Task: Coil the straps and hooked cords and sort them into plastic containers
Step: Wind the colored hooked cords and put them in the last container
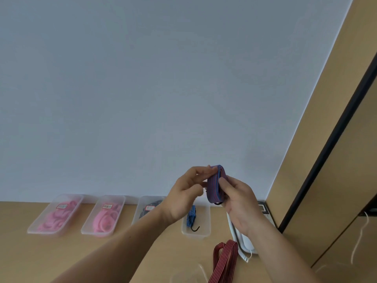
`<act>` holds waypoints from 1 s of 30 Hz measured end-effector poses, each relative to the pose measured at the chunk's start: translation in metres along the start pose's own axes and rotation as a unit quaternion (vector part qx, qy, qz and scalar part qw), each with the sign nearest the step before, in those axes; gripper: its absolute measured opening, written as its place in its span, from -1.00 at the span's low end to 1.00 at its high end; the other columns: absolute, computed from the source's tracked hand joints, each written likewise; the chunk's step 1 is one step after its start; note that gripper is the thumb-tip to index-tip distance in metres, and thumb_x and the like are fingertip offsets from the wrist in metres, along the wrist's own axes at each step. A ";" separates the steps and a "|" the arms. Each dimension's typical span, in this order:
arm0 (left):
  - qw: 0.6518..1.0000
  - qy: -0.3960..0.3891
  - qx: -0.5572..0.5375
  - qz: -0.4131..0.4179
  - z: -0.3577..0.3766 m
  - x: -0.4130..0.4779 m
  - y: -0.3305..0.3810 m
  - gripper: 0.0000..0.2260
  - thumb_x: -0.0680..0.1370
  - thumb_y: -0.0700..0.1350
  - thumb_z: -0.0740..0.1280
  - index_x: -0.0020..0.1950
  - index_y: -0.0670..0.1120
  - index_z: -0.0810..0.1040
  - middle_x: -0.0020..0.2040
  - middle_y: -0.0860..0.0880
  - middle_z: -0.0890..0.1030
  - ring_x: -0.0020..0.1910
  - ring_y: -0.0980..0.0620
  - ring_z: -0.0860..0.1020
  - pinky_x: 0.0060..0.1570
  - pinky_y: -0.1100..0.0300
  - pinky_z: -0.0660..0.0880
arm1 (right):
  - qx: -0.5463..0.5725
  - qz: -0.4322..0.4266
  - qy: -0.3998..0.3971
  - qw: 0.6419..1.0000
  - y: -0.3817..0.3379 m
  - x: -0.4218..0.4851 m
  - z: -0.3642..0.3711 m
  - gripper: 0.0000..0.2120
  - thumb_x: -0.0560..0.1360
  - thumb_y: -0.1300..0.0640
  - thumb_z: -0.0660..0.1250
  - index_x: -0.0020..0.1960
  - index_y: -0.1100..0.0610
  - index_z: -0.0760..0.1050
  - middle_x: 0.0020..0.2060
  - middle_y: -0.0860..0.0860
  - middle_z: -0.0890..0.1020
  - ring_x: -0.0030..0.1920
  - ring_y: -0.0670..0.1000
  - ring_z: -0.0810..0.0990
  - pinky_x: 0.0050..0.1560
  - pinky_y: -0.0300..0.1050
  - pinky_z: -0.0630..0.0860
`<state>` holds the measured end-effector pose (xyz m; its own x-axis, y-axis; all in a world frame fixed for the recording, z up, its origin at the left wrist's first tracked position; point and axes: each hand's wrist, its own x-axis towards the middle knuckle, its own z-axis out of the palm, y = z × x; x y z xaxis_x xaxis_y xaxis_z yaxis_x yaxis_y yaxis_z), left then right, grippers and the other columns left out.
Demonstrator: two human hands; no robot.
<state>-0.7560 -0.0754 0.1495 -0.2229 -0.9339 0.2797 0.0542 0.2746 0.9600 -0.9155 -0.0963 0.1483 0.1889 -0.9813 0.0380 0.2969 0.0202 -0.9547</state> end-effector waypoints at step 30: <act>0.946 0.021 -0.185 -0.264 -0.069 -0.030 -0.066 -0.72 0.70 -0.16 0.14 0.24 -0.29 0.54 0.11 -0.33 0.61 -0.02 -0.26 0.66 -0.03 0.05 0.63 | -0.548 -0.111 0.064 0.827 0.071 0.002 0.057 -0.71 0.48 -0.15 0.34 -0.07 0.05 0.66 -0.31 -0.01 0.69 -0.26 -0.04 0.62 -0.16 -0.11 0.51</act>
<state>-0.6857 -0.0809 0.0787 -0.2759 -0.9287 -0.2478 0.2848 -0.3252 0.9017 -0.8410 -0.0859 0.0968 0.1213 -0.9512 0.2837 -0.7280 -0.2795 -0.6260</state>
